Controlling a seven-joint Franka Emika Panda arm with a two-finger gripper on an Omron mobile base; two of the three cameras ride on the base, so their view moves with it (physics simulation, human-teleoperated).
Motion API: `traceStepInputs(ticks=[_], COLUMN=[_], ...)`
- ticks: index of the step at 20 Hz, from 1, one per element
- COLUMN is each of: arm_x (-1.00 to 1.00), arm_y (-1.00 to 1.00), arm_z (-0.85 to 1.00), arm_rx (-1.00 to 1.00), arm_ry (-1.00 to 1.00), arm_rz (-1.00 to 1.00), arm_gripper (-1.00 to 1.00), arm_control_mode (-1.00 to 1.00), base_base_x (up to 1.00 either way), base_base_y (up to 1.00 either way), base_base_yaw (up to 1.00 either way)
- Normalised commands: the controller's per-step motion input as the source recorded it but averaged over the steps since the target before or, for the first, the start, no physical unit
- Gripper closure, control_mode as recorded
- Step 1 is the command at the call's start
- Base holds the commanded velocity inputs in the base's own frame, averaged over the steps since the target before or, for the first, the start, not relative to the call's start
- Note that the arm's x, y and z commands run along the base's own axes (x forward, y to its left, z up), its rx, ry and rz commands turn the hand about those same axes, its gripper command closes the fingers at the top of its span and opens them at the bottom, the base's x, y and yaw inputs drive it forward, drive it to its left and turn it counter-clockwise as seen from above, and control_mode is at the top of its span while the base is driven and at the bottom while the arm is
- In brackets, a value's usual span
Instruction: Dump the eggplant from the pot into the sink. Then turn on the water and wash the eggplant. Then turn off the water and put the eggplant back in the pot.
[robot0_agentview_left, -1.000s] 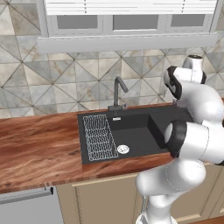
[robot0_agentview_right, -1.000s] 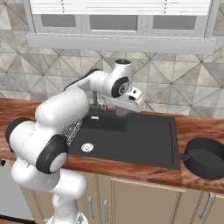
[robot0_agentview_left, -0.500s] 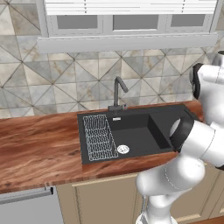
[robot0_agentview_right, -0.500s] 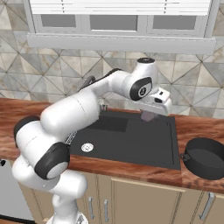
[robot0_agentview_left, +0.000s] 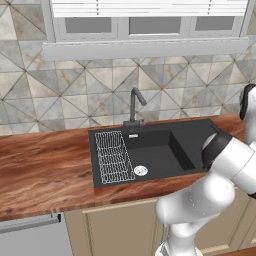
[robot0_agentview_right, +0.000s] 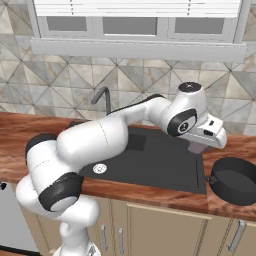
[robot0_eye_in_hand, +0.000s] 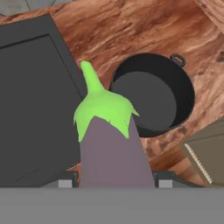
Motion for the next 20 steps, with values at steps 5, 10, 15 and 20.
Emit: traceStepInputs(ticks=[5, 10, 15, 20], arm_x=[-0.01, 0.00, 0.00, 0.00], arm_y=[-0.73, -0.46, -0.24, -0.03], arm_z=[-0.12, 0.00, -0.09, -0.29], arm_rx=[0.00, 0.00, 0.00, 0.00], arm_ry=[-0.10, -0.05, 0.00, 0.00], arm_rz=[0.00, 0.00, 0.00, 0.00], arm_gripper=[1.00, 1.00, 1.00, 1.00], arm_control_mode=[-1.00, -1.00, -1.00, -1.00], base_base_x=[0.00, 0.00, 0.00, 0.00], base_base_y=[0.00, 0.00, 0.00, 0.00], base_base_yaw=[0.00, 0.00, 0.00, 0.00])
